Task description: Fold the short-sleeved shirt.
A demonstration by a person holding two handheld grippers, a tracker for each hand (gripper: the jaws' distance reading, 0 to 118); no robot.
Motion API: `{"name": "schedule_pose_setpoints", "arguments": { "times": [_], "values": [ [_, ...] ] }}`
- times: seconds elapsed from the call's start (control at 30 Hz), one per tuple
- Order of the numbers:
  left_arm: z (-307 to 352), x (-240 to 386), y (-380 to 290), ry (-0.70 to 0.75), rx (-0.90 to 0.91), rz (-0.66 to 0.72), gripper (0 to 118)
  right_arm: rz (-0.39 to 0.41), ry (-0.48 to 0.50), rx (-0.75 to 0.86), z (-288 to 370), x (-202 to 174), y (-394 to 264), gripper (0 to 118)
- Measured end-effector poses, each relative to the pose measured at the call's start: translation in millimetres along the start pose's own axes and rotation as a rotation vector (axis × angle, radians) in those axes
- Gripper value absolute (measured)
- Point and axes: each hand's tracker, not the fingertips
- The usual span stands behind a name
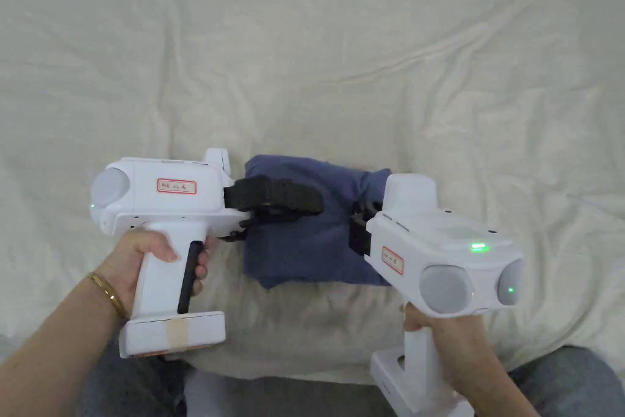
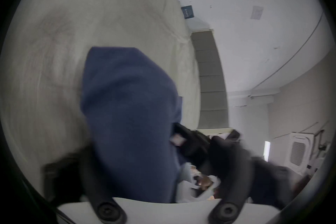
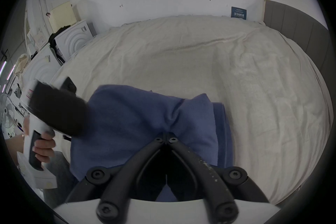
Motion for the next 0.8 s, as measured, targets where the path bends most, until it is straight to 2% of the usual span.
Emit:
{"name": "schedule_pose_setpoints", "arguments": {
  "times": [0.03, 0.07, 0.1, 0.13, 0.23, 0.37, 0.5, 0.8],
  "values": [
    [-4, -1, 2, 0.122, 0.0, -0.009, 22, -0.01, 0.001, 0.022, 6, 2, 3, 2],
    [-8, -4, 1, 0.157, -0.014, -0.006, 22, -0.021, 0.004, 0.065, 14, 4, 9, 2],
    [-4, -4, 2, 0.06, -0.004, 0.029, 22, -0.029, 0.007, 0.098, 24, 7, 14, 2],
    [-3, 1, 2, 0.068, 0.006, 0.037, 22, -0.032, 0.007, 0.125, 33, 9, 20, 2],
    [-1, 27, -1, 0.211, -0.003, -0.033, 22, -0.031, 0.009, 0.212, 65, 16, 39, 2],
    [22, 57, 4, 0.375, -0.023, -0.015, 22, 0.006, 0.001, 0.315, 106, 22, 60, 2],
    [93, 58, 17, 0.525, -0.015, -0.094, 21, 0.003, -0.009, 0.392, 135, 29, 69, 2],
    [288, -7, 85, 1.014, 0.149, -0.038, 21, -0.016, -0.015, 0.354, 121, 19, 76, 2]
  ]
}}
